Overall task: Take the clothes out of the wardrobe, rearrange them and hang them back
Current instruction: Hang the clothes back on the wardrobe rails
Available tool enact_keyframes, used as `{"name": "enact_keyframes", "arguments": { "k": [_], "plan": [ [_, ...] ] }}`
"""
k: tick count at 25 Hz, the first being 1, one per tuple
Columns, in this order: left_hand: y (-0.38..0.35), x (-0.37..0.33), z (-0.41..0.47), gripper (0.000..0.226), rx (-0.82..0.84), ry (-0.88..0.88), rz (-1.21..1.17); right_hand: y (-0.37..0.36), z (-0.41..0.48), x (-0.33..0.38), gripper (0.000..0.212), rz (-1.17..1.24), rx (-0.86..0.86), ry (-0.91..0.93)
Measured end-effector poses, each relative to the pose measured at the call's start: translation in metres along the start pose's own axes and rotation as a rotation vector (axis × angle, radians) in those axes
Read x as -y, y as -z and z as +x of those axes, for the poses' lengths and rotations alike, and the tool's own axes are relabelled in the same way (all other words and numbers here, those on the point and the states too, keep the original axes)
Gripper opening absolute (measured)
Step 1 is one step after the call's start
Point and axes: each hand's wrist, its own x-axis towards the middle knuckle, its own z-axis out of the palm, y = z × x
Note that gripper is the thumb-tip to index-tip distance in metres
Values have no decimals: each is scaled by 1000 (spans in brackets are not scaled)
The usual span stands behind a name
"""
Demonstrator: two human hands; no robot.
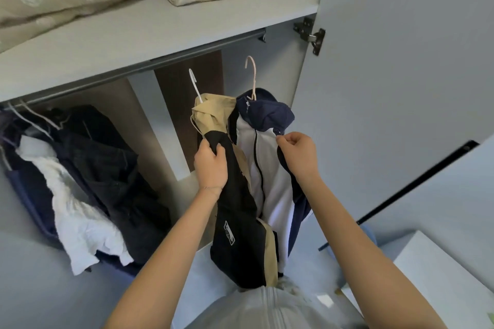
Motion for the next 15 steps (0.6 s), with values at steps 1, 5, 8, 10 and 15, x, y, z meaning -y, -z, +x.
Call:
{"name": "enact_keyframes", "arguments": {
  "k": [1,5,8,10,15],
  "plan": [
    [-3,1,13,17,-6,-8,12,-7,14,3,33,4,-5,5],
    [-19,16,52,16,-34,-37,29,-30,74,5,30,20,-66,26],
    [-30,24,74,18,-65,-76,13,-44,118,6,28,40,-87,64],
    [-38,28,90,19,-89,-90,11,-51,146,6,28,41,-99,95],
    [-59,23,121,19,-126,-110,-9,-65,206,9,32,-35,-124,139]
  ]
}}
